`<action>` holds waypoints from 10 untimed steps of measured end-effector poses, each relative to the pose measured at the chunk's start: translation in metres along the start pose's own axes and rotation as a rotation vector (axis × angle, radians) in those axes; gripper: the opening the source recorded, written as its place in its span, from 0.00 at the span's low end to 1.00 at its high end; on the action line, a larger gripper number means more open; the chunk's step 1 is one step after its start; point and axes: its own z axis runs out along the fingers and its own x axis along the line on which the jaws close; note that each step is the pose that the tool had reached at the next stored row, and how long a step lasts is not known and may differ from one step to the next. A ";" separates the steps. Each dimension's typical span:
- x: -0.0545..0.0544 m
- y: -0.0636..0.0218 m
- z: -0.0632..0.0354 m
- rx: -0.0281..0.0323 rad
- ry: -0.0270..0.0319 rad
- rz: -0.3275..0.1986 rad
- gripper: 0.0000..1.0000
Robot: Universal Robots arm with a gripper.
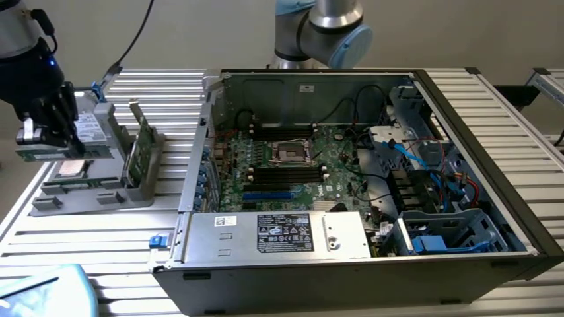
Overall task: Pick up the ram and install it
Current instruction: 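Pick up the ram and move it above insertion slot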
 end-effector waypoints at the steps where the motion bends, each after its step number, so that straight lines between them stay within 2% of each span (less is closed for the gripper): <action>1: 0.000 -0.0032 -0.0037 -0.0004 -0.0017 0.000 0.13; 6: 0.002 -0.0198 -0.0220 -0.0032 -0.0109 -0.001 0.13; 10: 0.004 -0.0322 -0.0342 -0.0054 -0.0206 -0.001 0.13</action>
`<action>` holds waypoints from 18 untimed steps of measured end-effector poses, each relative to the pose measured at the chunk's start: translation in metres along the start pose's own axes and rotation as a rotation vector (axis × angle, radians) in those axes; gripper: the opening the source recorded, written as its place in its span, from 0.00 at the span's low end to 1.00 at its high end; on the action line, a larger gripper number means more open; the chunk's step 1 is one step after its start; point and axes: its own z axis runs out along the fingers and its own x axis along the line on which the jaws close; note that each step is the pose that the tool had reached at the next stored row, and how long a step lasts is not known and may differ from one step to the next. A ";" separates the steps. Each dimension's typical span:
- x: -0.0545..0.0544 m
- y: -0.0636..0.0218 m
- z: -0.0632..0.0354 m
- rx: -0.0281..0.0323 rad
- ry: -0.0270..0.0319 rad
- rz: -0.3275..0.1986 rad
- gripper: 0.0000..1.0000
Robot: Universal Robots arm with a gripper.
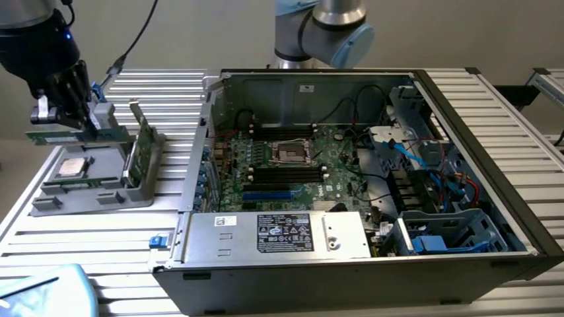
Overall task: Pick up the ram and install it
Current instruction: 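Pick up the ram and move it above insertion slot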
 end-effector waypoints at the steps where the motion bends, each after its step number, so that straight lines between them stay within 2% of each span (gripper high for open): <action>1: 0.000 -0.0031 -0.0027 -0.0006 -0.0028 0.000 0.13; 10: 0.003 -0.0297 -0.0221 -0.0104 -0.0249 -0.001 0.13; 14: 0.005 -0.0403 -0.0276 -0.0188 -0.0327 -0.001 0.13; 18: 0.007 -0.0521 -0.0310 -0.0267 -0.0381 -0.001 0.13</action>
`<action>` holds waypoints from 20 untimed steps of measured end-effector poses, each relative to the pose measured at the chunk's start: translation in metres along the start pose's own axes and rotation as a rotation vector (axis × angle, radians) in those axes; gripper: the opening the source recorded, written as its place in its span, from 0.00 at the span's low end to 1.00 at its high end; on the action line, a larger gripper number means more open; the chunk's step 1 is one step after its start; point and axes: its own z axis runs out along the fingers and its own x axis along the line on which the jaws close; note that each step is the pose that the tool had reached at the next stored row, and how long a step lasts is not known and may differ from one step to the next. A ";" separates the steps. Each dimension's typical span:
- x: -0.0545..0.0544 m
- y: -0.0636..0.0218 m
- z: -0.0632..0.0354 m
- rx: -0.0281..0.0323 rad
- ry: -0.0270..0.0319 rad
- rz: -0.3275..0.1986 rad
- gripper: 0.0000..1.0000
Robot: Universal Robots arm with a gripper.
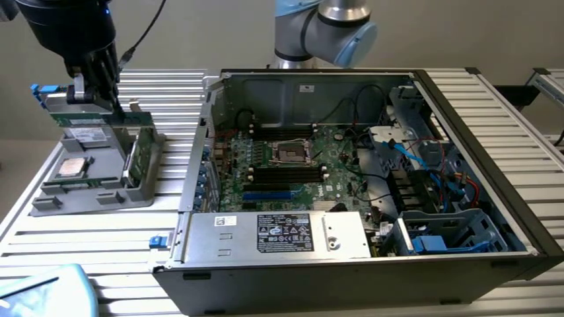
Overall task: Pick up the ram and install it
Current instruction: 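Pick up the ram and move it above insertion slot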
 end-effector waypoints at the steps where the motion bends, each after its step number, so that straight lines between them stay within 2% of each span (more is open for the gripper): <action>1: 0.001 -0.0035 -0.0010 -0.0010 -0.0011 0.000 0.13; 20: 0.012 -0.0753 -0.0214 -0.0122 -0.0251 -0.001 0.13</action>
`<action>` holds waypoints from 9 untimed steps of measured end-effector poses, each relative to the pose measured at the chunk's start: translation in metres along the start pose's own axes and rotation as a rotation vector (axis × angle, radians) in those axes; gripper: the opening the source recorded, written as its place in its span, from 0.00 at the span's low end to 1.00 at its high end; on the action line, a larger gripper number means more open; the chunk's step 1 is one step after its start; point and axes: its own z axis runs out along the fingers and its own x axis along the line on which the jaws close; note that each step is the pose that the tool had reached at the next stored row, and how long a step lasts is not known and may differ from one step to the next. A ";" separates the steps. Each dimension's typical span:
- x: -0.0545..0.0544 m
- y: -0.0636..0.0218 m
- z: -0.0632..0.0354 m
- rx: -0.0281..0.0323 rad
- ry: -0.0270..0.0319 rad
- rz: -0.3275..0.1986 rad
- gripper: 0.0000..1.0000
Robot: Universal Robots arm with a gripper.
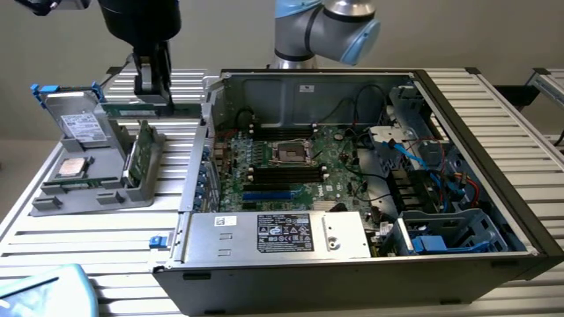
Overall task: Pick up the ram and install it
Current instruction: 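Pick up the ram and move it above insertion slot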
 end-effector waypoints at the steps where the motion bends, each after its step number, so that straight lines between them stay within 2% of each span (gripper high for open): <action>1: 0.001 -0.0040 -0.0014 -0.0003 -0.0013 0.000 0.13; 9: 0.005 -0.0368 -0.0135 -0.0017 -0.0124 -0.001 0.13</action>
